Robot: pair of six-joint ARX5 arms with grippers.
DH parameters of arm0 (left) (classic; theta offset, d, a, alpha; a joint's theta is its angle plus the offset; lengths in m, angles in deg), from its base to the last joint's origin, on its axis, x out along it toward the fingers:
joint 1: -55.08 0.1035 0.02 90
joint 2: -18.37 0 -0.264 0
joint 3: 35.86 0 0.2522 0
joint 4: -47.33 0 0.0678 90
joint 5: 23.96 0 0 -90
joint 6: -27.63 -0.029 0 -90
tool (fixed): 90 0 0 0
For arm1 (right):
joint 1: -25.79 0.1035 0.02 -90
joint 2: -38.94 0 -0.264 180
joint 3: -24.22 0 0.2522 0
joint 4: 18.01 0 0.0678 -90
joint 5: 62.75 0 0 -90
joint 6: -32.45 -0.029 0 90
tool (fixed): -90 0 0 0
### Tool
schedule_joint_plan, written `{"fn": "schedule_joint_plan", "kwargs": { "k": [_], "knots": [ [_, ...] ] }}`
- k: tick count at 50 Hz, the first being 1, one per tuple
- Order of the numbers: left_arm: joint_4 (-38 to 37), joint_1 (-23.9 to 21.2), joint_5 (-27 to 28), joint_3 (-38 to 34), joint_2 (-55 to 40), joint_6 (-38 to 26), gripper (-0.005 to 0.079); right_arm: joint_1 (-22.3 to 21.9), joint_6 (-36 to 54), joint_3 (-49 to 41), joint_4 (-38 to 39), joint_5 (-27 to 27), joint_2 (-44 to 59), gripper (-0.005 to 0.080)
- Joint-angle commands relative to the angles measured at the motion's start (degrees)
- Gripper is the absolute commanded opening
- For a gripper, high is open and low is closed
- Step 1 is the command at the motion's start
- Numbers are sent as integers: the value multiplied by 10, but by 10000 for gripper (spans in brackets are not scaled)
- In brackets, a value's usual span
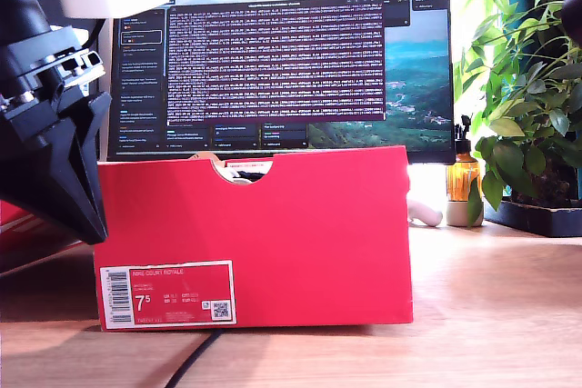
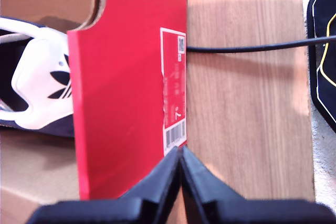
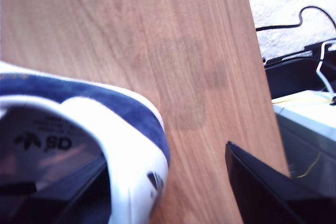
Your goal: Pack the blue shoes by picking the first shoe and placing it inside the red shoebox, left side, then picking and rotating the second shoe and placing it in the shoebox
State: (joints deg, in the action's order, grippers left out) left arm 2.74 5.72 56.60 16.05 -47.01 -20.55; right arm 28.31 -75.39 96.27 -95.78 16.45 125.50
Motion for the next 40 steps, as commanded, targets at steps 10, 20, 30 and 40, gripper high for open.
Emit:
{"fn": "schedule_joint_plan", "kwargs": {
  "k": [10,20,30,40],
  "knots": [
    [4,-2,2,2,-2,3,-19,-5,-57,-31,27,-3,3,7],
    [4,-2,3,2,-2,3,-19,-5,-65,-31,41,-9,3,-9],
    [4,-2,3,2,-2,3,-19,5,-28,-24,22,-9,1,-9],
    [4,-2,3,2,-2,3,-19,13,31,5,-12,-19,-8,-9]
  ]
}}
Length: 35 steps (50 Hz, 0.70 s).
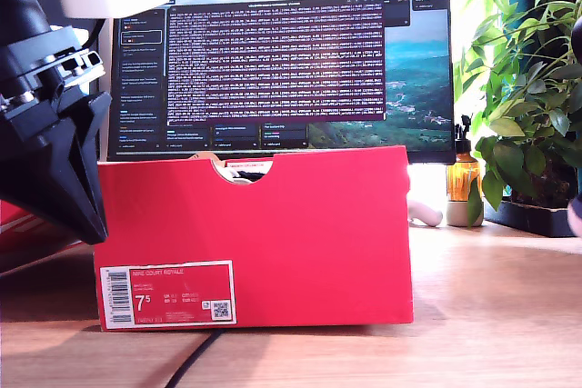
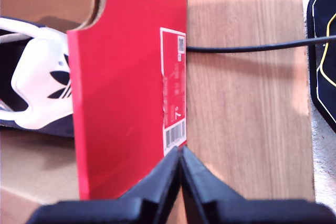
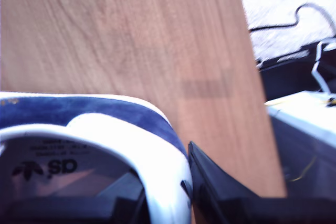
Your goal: Pack the blue shoes by picking the first shoe and placing it inside the red shoebox, left side, then picking and rotating the second shoe and placing it in the shoebox
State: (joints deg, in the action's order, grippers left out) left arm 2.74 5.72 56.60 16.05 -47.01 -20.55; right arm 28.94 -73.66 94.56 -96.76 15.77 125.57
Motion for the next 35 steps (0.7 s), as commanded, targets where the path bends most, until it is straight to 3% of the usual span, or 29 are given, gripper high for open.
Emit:
{"fn": "schedule_joint_plan", "kwargs": {
  "k": [1,10,23,35],
  "knots": [
    [4,-2,3,2,-2,3,-19,7,19,26,-5,-14,-10,-9],
    [4,-2,3,2,-2,3,-19,10,121,71,-37,-53,-19,-9],
    [4,-2,2,2,-2,3,-19,10,392,161,-52,-101,-20,-9],
    [4,-2,3,2,-2,3,-19,10,612,253,-62,-100,-20,-10]
  ]
}}
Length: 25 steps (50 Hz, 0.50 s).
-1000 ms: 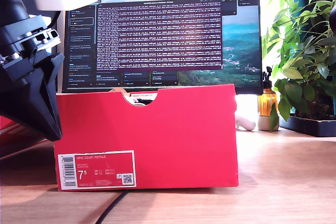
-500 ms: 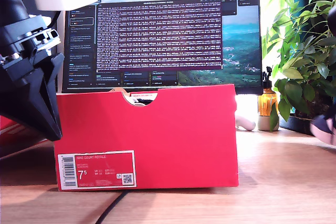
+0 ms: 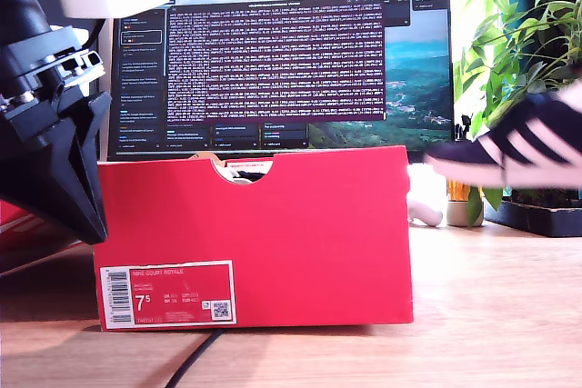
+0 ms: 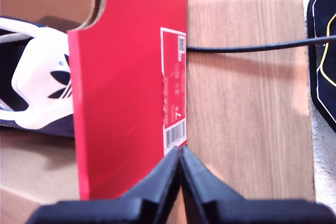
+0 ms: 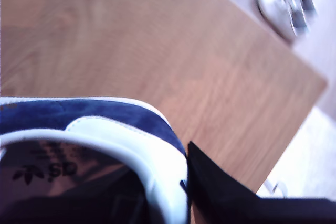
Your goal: Pack the blue shoes by picking the first shoe and placing it inside the red shoebox, left side, then picking and rotating the second shoe and placing it in the shoebox
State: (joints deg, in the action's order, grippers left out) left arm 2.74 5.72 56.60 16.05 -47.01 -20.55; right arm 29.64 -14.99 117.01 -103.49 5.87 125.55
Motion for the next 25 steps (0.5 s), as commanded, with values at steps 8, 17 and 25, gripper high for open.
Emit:
{"fn": "schedule_joint_plan", "kwargs": {
  "k": [8,17,25],
  "knots": [
    [4,-2,3,2,-2,3,-19,3,173,73,18,46,-19,-10],
    [4,-2,5,2,-2,3,-19,2,286,115,56,133,-19,-10],
    [4,-2,5,2,-2,3,-19,3,395,136,134,210,-19,-10]
  ]
}}
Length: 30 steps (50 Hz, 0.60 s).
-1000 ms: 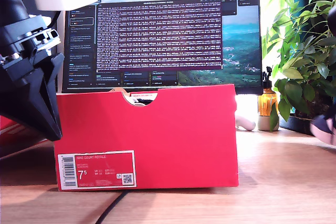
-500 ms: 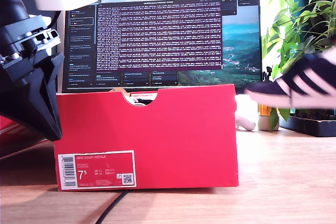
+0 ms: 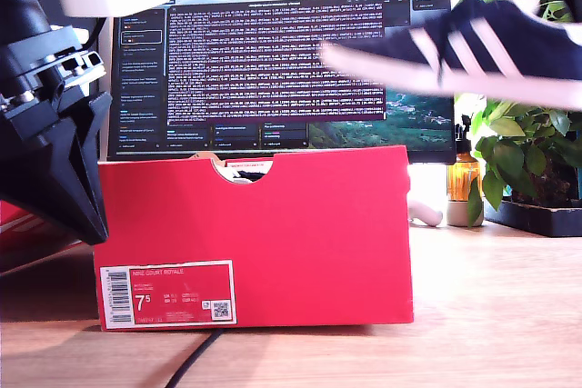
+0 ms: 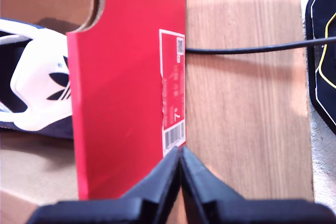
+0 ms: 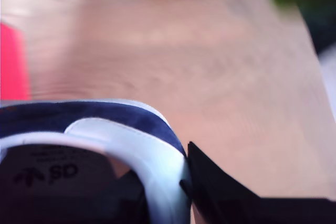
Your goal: Pack the blue shoes by picking the first shoe and placing it inside the red shoebox, left side, then picking and rotating the second shoe and placing it in the shoebox
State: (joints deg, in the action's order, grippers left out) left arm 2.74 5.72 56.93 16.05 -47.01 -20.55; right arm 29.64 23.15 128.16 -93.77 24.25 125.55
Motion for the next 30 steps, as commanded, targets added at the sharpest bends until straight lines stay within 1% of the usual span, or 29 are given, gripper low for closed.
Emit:
{"fn": "schedule_joint_plan", "kwargs": {
  "k": [1,8,12,17,21,25,30],
  "knots": [
    [4,-2,1,2,-2,3,-19,3,33,25,50,36,-19,-10],
    [4,-2,1,2,-2,3,-19,5,114,25,134,117,-19,-10],
    [4,-2,2,2,-2,3,-19,14,156,25,188,148,-18,-10],
    [4,-2,2,2,-2,3,-19,21,238,25,246,183,-18,-10],
    [4,-2,2,2,-2,3,-19,28,301,25,282,215,-18,-10],
    [4,-2,2,2,-2,3,-19,40,341,25,313,248,-18,-10],
    [4,-2,2,2,-2,3,-19,53,389,25,345,269,-15,-10]
  ]
}}
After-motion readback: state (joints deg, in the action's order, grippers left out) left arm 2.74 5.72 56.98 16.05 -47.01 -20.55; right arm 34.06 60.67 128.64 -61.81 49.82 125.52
